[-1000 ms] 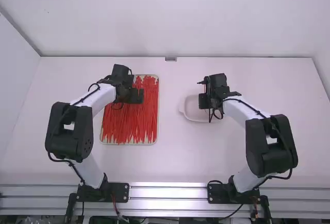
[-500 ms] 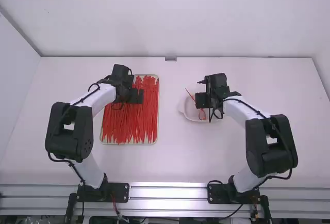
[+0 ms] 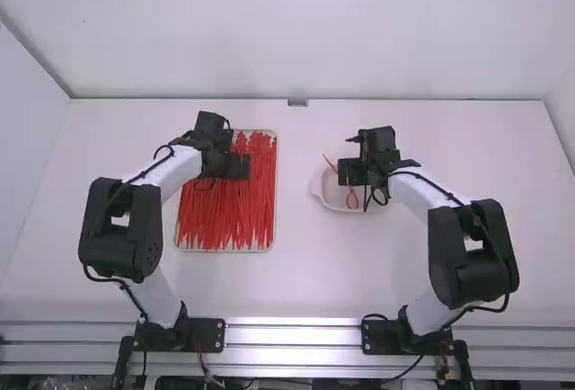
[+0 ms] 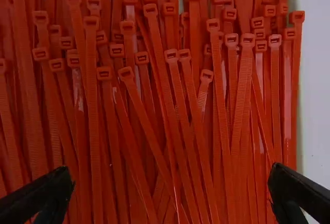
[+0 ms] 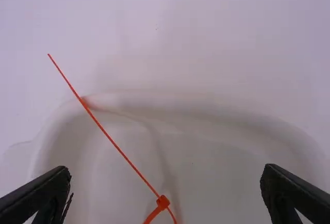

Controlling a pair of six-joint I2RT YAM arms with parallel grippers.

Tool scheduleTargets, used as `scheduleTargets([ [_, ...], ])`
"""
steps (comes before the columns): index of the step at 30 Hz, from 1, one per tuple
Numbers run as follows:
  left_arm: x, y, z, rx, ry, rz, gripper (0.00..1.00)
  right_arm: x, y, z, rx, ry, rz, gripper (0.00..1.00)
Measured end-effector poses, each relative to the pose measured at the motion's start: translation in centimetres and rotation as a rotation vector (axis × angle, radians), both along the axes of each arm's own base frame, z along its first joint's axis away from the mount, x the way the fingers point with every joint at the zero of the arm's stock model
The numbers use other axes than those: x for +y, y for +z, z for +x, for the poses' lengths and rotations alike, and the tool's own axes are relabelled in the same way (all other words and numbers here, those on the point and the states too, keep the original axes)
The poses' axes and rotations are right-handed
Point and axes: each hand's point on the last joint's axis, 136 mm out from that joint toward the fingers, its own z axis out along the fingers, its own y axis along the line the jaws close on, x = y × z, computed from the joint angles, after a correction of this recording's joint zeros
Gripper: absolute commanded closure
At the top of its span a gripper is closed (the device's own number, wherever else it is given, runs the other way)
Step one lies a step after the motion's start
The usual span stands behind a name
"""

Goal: Fasten the cable tie

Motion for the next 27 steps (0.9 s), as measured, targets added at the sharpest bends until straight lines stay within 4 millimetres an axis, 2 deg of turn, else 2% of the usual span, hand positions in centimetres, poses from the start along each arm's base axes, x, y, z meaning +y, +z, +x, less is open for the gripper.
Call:
scheduleTargets([
  [4,0.0,0.7,0.0,-0.012,0.002,-0.002,0.00,-0.1,0.8,0.1,-0.019,-0.001,0.000,0.02],
  [8,0.0,2.3,0.0,-0.046,0.003,-0.007,0.01,-0.1,3.3,0.0,-0.067,-0.004,0.008,0.02],
  [10,0.0,3.6,-0.1,-0.073,0.003,-0.010,0.01,-0.3,5.2,0.0,-0.112,-0.011,0.009,0.02],
  [14,-0.1,5.7,-0.3,-0.116,0.000,-0.014,0.01,-0.8,7.3,-0.5,-0.148,-0.023,0.002,0.02],
  [23,-0.5,9.5,-2.1,-0.158,-0.017,-0.048,0.01,-1.2,9.9,-2.0,-0.174,-0.033,0.004,0.02],
  [27,-0.5,11.1,-2.7,-0.204,-0.021,-0.059,0.01,-0.6,10.6,-2.5,-0.186,-0.013,0.005,0.02],
])
